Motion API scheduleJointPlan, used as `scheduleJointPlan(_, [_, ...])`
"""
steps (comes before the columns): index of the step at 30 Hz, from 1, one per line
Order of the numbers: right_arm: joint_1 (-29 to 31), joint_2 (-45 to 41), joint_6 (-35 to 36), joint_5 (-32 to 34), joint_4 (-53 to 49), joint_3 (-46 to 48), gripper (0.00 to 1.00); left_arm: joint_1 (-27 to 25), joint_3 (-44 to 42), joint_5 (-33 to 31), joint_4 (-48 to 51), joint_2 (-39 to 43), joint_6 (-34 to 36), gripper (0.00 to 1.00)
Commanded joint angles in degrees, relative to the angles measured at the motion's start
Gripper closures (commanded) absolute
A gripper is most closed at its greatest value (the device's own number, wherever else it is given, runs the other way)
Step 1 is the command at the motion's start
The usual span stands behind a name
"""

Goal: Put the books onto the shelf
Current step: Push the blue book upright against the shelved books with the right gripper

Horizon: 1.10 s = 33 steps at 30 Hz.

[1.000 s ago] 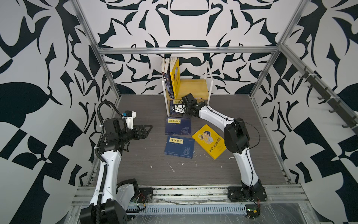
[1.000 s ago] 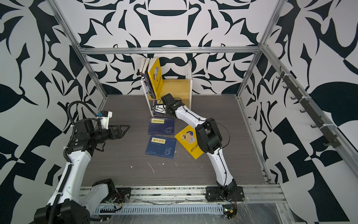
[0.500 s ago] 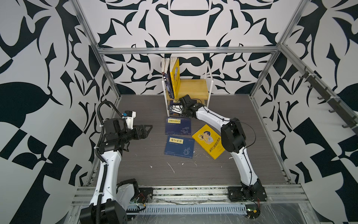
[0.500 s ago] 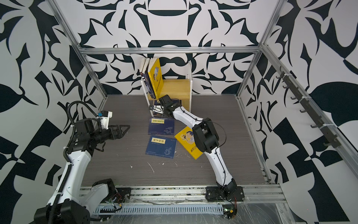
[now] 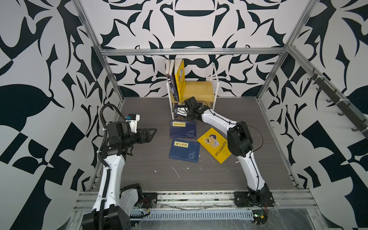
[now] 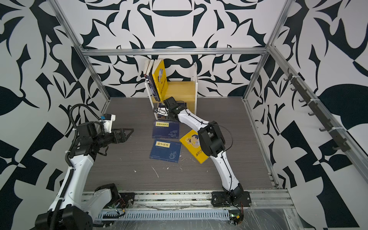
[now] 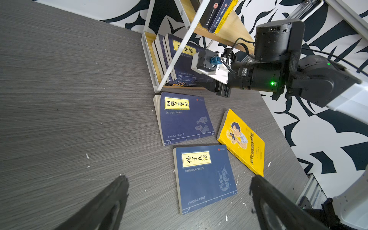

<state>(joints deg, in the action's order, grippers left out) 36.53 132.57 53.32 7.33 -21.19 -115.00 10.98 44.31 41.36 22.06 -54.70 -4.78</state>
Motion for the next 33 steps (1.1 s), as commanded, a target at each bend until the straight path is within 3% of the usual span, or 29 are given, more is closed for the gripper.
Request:
scheduleJointPlan(1, [-0.4, -4.7, 1.0, 0.5, 0.0, 0.5, 0.51, 0.1, -1.1, 1.0, -0.8, 0.9, -0.3, 0.00])
scheduleJointPlan(11, [-2.0, -7.0, 2.6, 1.5, -0.9, 4.5, 0.51, 0.1, -1.2, 1.1, -0.8, 0.9, -0.5, 0.00])
scheduleJointPlan(33, [-2.3, -5.3, -0.3, 1.5, 0.4, 1.8, 0.60, 0.1, -1.2, 1.1, -0.8, 1.0, -0.3, 0.00])
